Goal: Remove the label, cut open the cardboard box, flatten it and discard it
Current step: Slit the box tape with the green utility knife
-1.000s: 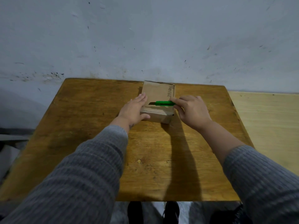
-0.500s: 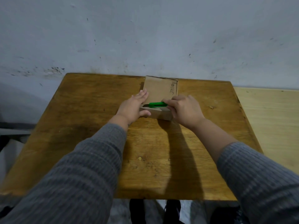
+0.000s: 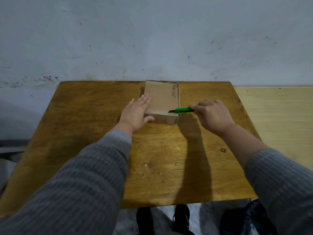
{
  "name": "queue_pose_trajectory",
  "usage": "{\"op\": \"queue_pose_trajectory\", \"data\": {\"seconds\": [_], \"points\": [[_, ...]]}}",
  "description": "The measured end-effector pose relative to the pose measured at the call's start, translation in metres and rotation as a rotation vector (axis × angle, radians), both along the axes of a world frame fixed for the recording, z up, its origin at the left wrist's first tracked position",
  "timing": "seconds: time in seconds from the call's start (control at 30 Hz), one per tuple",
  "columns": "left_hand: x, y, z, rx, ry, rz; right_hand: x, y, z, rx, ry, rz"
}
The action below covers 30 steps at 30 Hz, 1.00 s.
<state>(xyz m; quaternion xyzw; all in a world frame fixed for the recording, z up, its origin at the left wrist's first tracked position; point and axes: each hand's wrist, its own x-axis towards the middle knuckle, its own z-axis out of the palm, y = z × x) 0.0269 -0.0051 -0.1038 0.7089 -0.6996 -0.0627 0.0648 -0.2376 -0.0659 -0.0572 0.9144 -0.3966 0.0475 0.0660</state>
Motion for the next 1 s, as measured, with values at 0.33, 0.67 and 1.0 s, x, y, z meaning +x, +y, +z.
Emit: {"op": "queue_pose_trajectory", "data": {"seconds": [0.33, 0.67, 1.0], "points": [[-0.007, -0.004, 0.003, 0.080, -0.032, -0.014, 0.029, 0.003, 0.001, 0.058, -0.099, 0.064], [-0.013, -0.003, -0.002, 0.088, -0.035, 0.023, 0.047, 0.003, -0.004, 0.054, -0.043, 0.105], [-0.016, -0.005, 0.000, 0.129, -0.100, 0.035, 0.006, -0.007, -0.005, 0.045, 0.080, 0.075]]}}
